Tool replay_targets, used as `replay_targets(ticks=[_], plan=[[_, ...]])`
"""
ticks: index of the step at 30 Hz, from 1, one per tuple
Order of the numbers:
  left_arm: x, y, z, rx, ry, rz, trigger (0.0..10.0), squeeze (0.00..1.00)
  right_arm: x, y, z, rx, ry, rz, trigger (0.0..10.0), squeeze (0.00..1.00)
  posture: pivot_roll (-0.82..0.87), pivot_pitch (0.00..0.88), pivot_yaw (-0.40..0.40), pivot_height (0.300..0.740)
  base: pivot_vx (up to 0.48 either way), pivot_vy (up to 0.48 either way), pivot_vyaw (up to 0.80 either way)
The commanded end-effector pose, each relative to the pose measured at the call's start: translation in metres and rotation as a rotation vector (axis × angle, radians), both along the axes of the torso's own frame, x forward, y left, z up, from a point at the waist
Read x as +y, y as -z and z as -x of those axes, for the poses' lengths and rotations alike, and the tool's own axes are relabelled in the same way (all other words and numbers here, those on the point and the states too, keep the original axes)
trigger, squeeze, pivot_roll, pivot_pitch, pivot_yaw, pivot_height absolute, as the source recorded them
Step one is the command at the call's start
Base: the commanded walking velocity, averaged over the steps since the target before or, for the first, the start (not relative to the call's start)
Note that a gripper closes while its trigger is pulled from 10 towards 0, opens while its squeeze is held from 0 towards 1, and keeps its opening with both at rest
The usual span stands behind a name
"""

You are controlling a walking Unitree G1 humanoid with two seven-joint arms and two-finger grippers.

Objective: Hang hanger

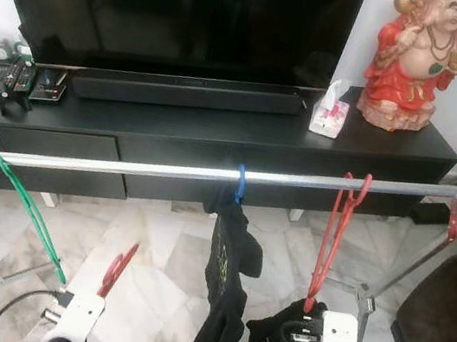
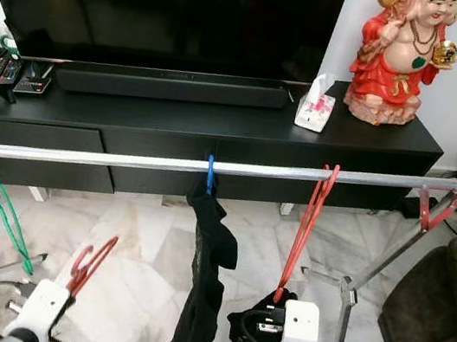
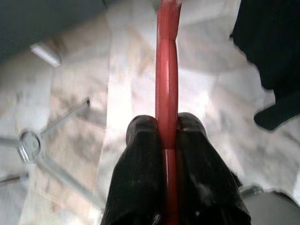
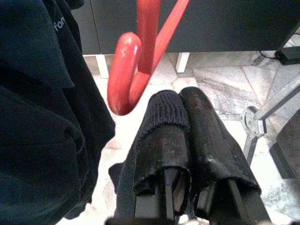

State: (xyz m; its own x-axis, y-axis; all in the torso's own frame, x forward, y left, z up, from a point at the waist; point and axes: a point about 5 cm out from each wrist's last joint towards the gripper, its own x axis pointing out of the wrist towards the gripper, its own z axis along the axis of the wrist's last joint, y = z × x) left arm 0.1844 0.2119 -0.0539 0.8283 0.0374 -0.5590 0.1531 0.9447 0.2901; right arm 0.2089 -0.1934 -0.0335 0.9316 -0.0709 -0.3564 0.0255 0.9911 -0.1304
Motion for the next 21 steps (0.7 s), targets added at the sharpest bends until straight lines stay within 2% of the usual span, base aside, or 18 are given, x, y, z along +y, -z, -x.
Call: replay_targets(ticks=[1,7,21], plan=[[0.003,0.005,0.005,0.035,-0.04,0.004,10.0,0.0,0.001,-0.005,-0.005,-0.025,-0.001,0.0,10.0,0.0,-0.11,0.0,0.015,0.74,0.0,0.0,0.0],[0.012,0.019,0.018,0.15,-0.117,-0.003,10.0,0.0,-0.004,-0.007,-0.008,-0.035,0.015,0.008,10.0,0.0,-0.12,0.0,0.021,0.74,-0.255,0.0,0.0],[0.006,0.025,0.022,0.185,-0.112,0.009,10.0,0.0,-0.005,-0.017,-0.02,-0.082,0.017,0.013,10.0,0.0,-0.12,0.0,0.023,0.74,-0.273,0.0,0.0]])
